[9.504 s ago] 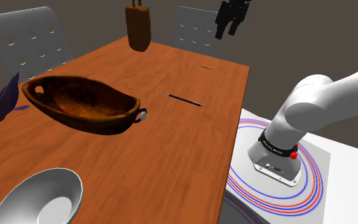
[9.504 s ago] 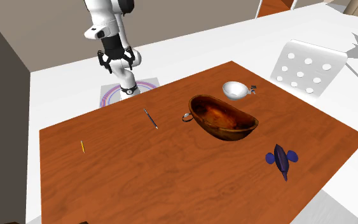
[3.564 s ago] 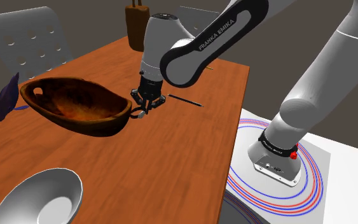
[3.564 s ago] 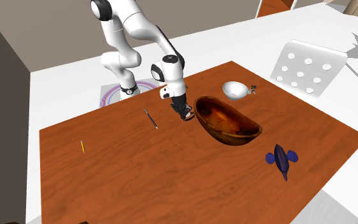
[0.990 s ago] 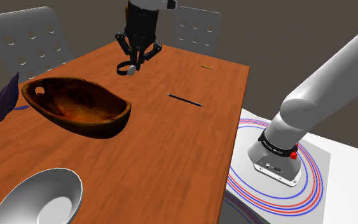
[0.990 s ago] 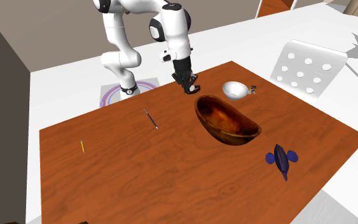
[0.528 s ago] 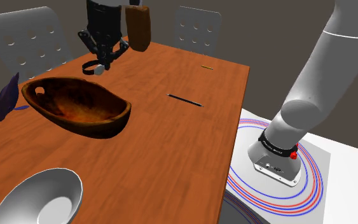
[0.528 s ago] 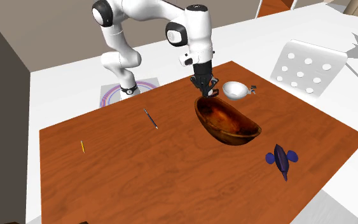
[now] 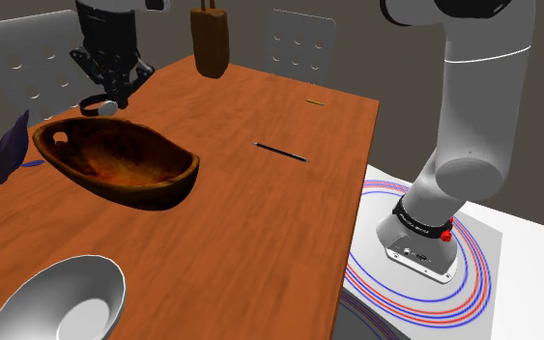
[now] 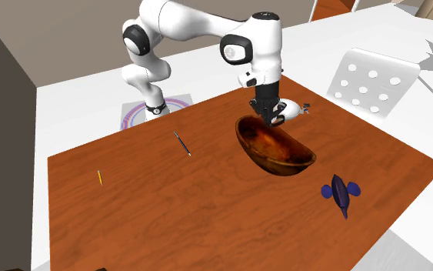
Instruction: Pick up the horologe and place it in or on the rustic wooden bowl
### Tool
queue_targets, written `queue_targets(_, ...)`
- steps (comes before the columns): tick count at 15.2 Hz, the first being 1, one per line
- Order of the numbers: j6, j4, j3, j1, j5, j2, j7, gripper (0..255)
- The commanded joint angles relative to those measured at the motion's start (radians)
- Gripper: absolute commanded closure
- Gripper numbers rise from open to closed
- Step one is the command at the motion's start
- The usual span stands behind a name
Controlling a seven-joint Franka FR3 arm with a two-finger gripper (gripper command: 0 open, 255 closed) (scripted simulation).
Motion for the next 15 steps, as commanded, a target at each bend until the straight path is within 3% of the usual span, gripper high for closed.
queue_targets(1,0.022,-0.014,-0.003,0.004,-0.008,0.009,0.007,255)
queue_targets(11,0.152,-0.135,-0.016,-0.010,-0.027,0.024,0.023,255)
queue_targets(15,0.152,-0.135,-0.016,-0.010,-0.027,0.024,0.023,255)
